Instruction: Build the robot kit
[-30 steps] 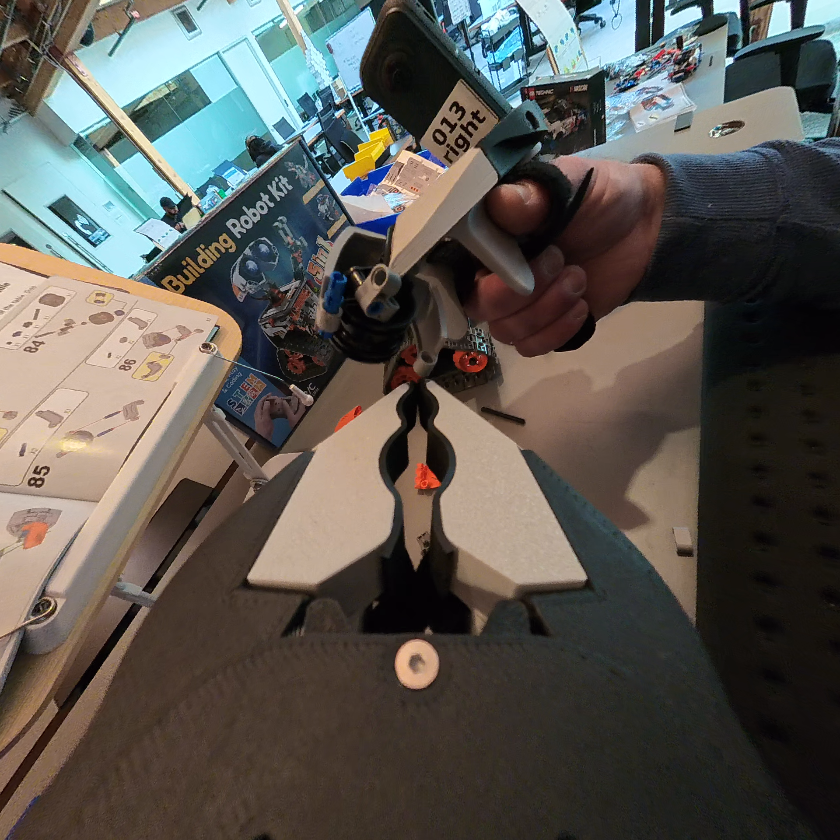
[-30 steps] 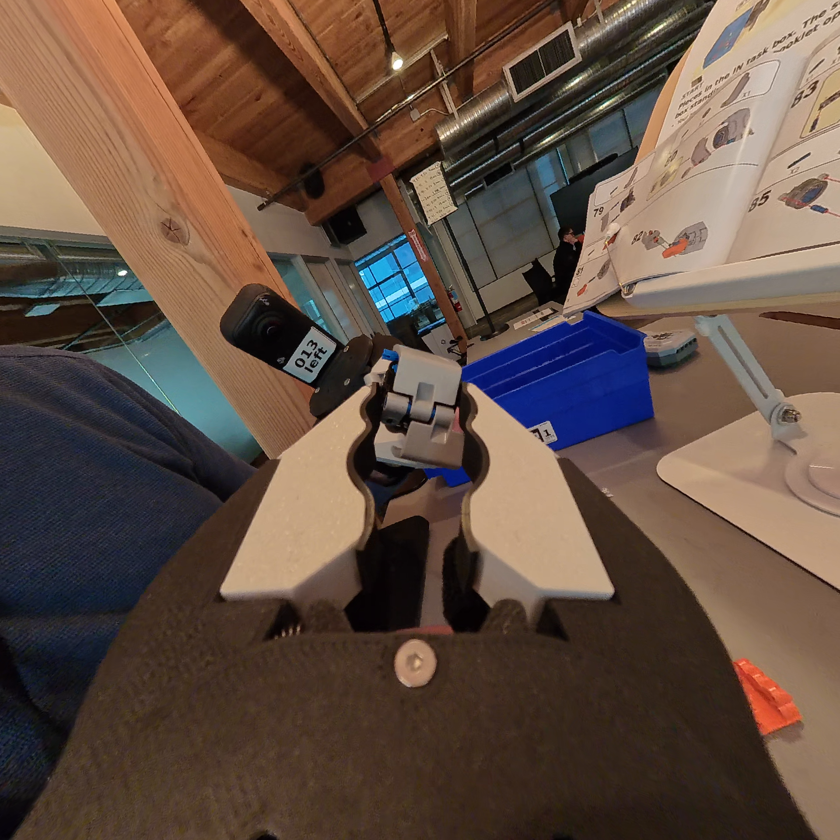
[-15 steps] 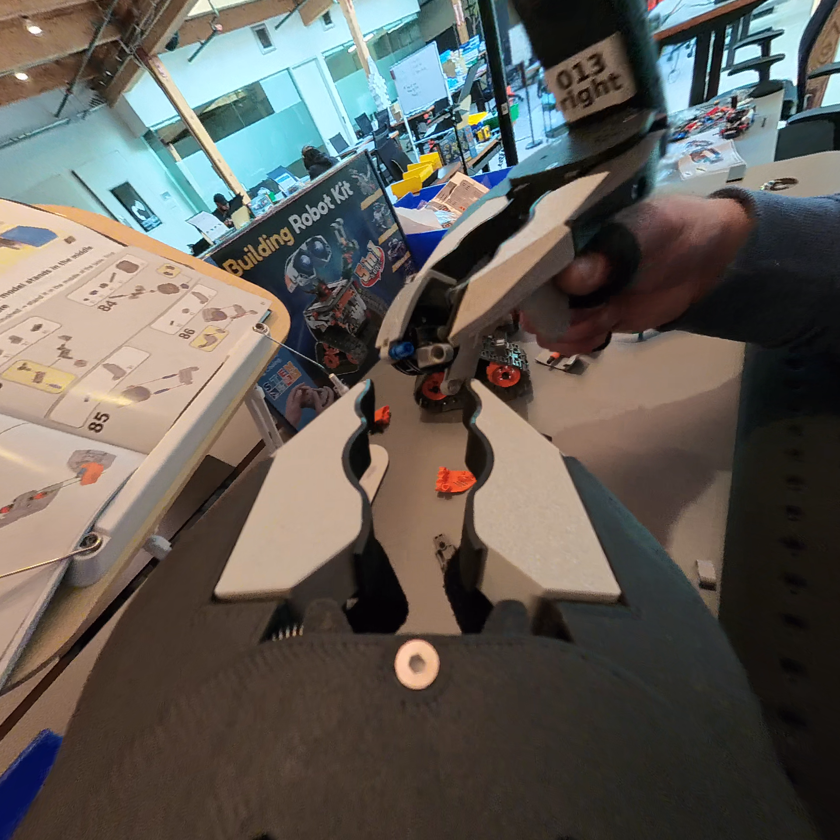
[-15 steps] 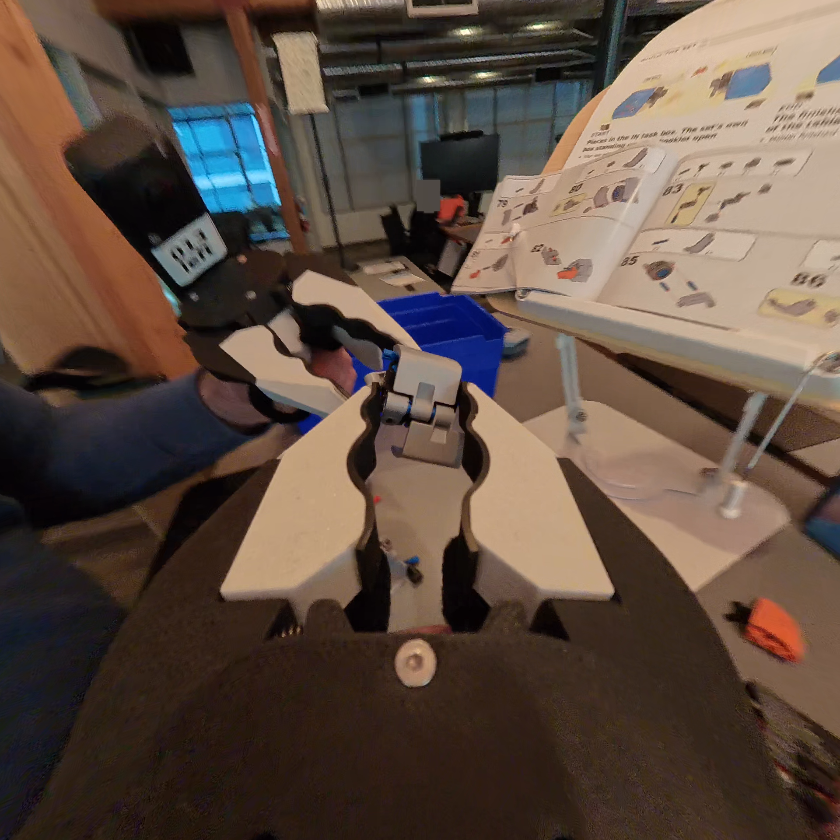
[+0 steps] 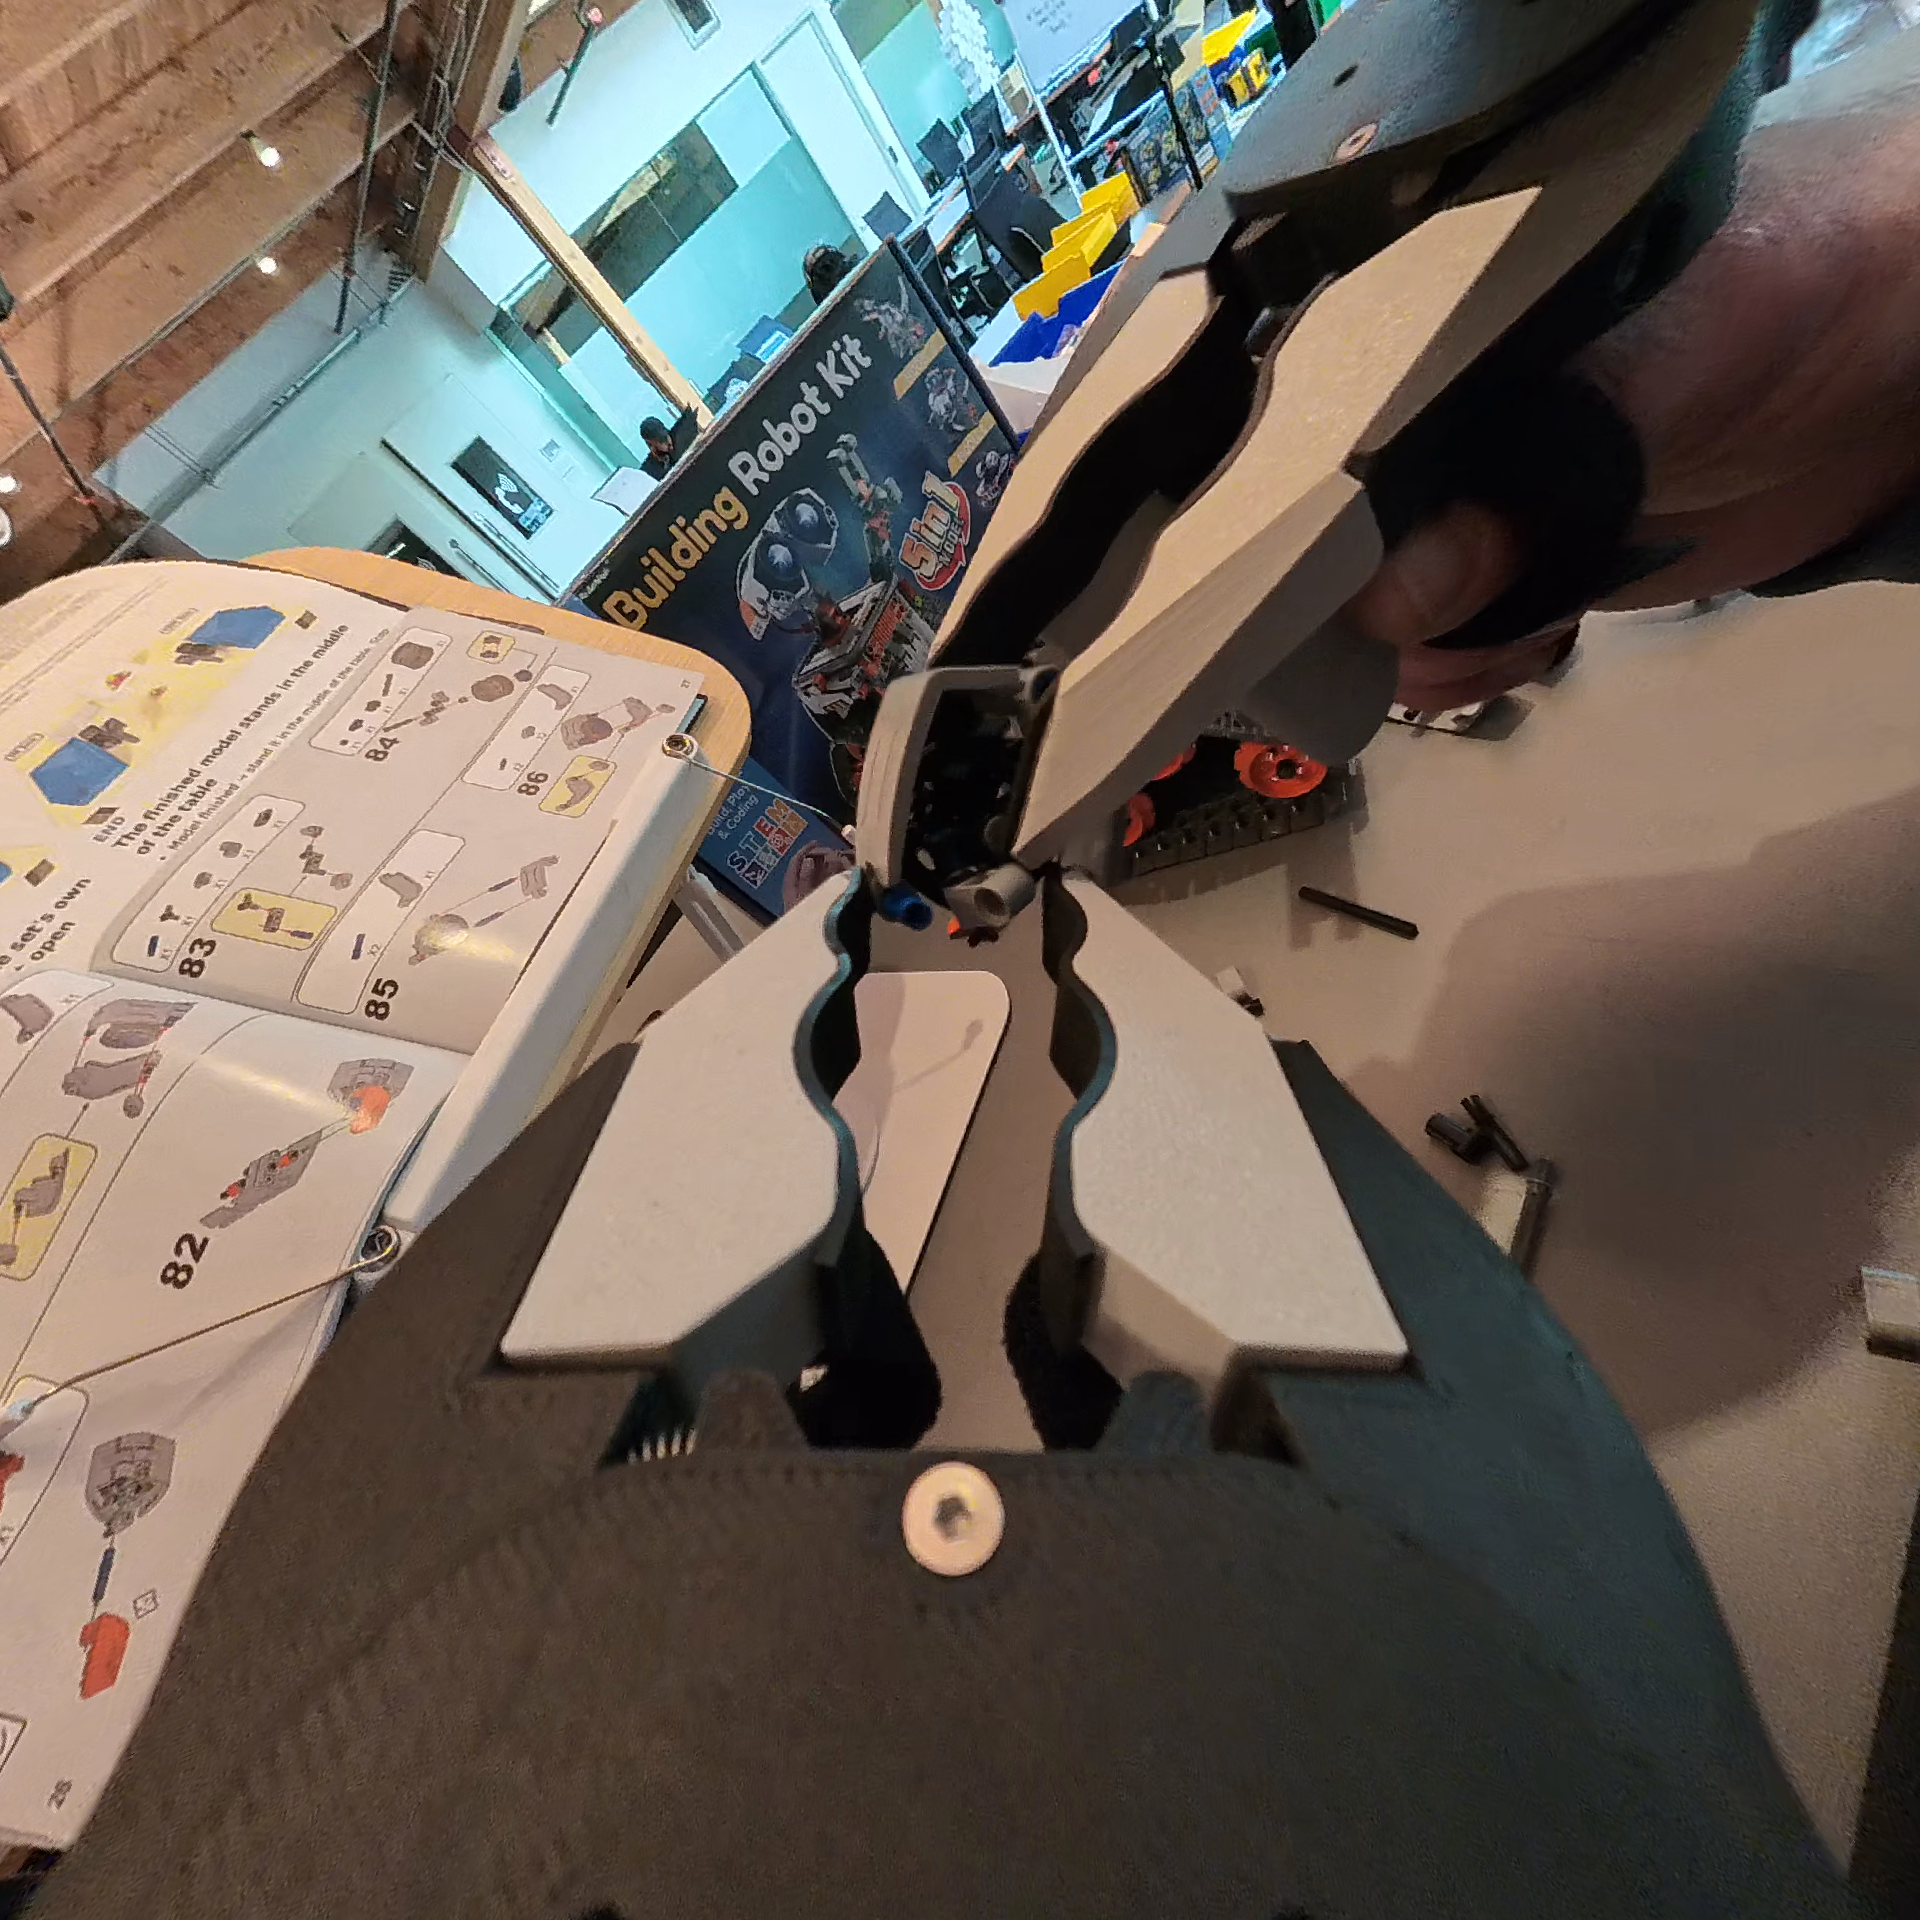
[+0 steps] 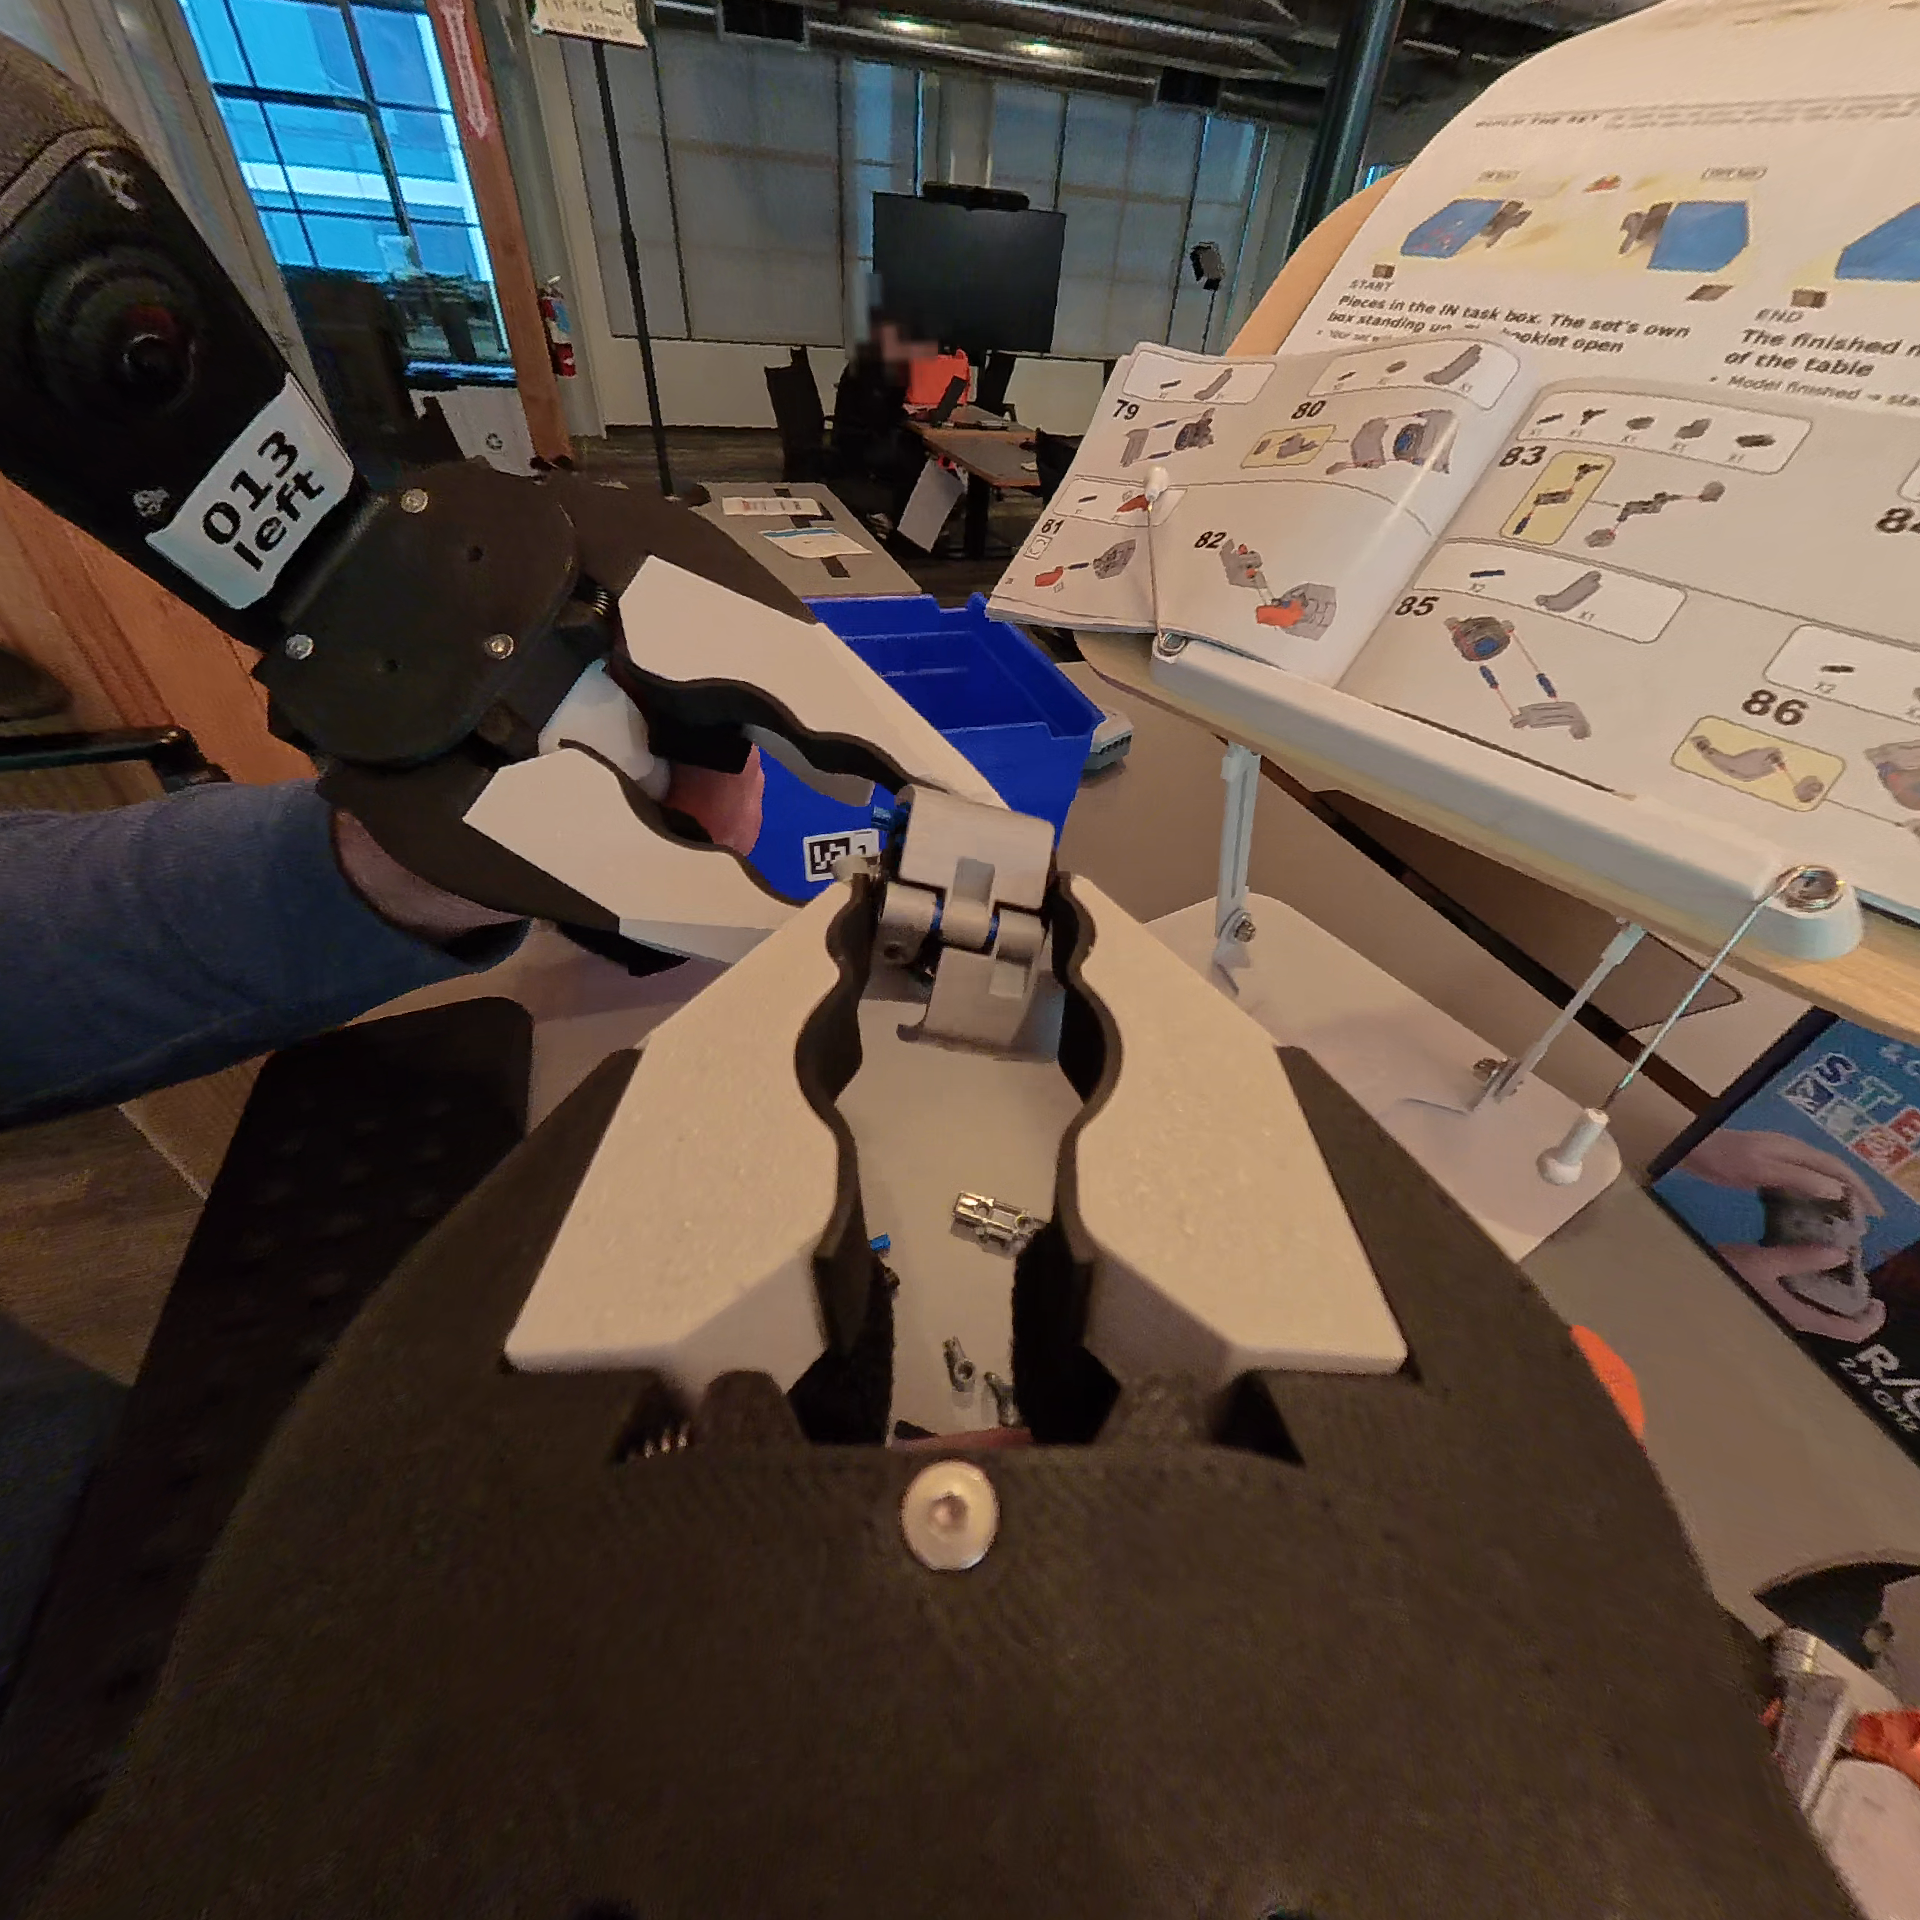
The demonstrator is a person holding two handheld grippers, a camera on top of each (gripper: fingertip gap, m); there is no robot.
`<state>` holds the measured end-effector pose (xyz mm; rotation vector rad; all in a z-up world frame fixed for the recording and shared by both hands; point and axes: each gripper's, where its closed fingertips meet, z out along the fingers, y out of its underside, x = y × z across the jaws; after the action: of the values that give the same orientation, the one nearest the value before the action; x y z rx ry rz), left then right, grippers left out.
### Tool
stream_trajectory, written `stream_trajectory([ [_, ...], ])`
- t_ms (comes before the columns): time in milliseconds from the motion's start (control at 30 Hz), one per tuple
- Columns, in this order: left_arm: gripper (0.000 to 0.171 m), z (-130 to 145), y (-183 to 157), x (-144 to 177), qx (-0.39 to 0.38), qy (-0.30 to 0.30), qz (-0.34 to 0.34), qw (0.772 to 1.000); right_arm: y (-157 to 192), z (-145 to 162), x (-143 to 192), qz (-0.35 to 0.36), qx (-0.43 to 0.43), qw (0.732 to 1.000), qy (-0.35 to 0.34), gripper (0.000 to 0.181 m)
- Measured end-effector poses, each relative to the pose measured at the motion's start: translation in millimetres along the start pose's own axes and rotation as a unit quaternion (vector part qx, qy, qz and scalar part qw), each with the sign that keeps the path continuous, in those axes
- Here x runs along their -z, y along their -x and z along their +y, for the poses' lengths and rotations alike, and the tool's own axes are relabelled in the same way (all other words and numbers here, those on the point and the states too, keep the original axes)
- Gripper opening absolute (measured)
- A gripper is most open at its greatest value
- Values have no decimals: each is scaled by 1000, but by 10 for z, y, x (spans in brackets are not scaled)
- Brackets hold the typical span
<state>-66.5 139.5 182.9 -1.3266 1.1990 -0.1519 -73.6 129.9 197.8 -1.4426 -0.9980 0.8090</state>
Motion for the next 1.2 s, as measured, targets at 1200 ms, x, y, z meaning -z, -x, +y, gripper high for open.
stream_trajectory([
  [1200, 25, -266, -43, 81, 48, -72, 11, 996, -56, -157, 151, -106, -195, 971, -91, 31],
])
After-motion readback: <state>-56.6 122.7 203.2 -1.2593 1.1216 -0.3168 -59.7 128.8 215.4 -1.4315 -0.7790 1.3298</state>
